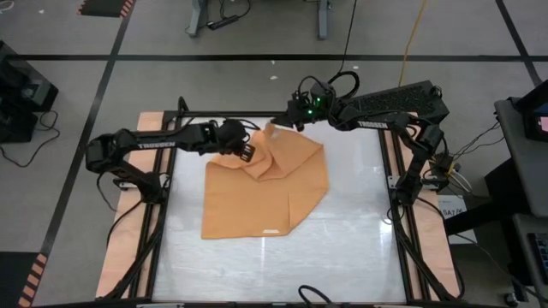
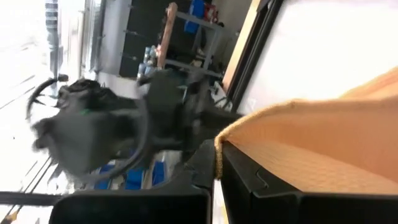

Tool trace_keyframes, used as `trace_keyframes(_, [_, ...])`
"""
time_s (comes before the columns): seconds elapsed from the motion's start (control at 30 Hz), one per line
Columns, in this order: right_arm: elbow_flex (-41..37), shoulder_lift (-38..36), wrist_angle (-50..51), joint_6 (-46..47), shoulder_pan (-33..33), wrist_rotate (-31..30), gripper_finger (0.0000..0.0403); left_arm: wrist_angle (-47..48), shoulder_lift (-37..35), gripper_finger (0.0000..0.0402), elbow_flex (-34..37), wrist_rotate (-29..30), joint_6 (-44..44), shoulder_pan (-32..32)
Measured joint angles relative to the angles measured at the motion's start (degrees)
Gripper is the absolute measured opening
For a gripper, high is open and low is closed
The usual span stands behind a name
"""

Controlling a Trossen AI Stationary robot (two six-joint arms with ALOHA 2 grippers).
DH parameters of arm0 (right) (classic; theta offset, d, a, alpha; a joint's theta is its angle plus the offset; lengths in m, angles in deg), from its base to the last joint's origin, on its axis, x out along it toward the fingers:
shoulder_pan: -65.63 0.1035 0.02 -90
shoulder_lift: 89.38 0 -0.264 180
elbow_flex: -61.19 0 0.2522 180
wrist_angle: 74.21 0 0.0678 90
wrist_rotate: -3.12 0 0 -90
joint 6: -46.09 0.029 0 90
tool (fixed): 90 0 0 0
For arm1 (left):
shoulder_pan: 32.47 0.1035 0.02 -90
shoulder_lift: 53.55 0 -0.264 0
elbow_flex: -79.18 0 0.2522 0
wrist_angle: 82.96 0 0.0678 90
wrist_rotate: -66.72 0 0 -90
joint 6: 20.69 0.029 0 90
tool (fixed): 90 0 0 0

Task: Roll towel into tight, uniform cylinder
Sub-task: Roll the yellow towel

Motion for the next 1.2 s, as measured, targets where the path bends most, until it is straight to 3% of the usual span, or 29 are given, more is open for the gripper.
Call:
trace_keyframes(0.17, [0.0,0.0,0.7,-0.4,-0.5,1.6,0.0009,-16.5,0.0,0.0165,7.0,-6.5,12.6,5.4])
trace_keyframes(0.3, [0.0,0.0,1.7,-1.1,-0.7,2.3,0.0009,-20.5,4.1,0.0233,7.9,-10.6,17.2,10.4])
trace_keyframes(0.43, [0.0,0.0,3.0,-0.6,-0.8,2.2,0.0009,-27.3,8.9,0.0246,7.7,-20.7,20.6,13.9])
trace_keyframes(0.63, [0.0,0.0,6.5,-1.4,-0.8,1.9,0.0009,-34.0,13.1,0.0190,7.8,-25.8,18.8,15.2])
trace_keyframes(0.87, [0.0,0.0,10.0,-2.5,-0.8,-1.8,0.0009,-34.6,12.3,0.0019,7.0,-25.5,16.0,15.2])
trace_keyframes(1.1, [-0.1,0.0,19.2,-5.1,-0.5,-9.2,0.0009,-34.6,6.2,0.0005,3.3,-24.4,13.6,14.3])
trace_keyframes(1.2, [-0.1,0.0,18.5,-4.7,0.0,-10.2,0.0009,-31.2,3.4,0.0005,1.6,-22.9,17.9,12.2])
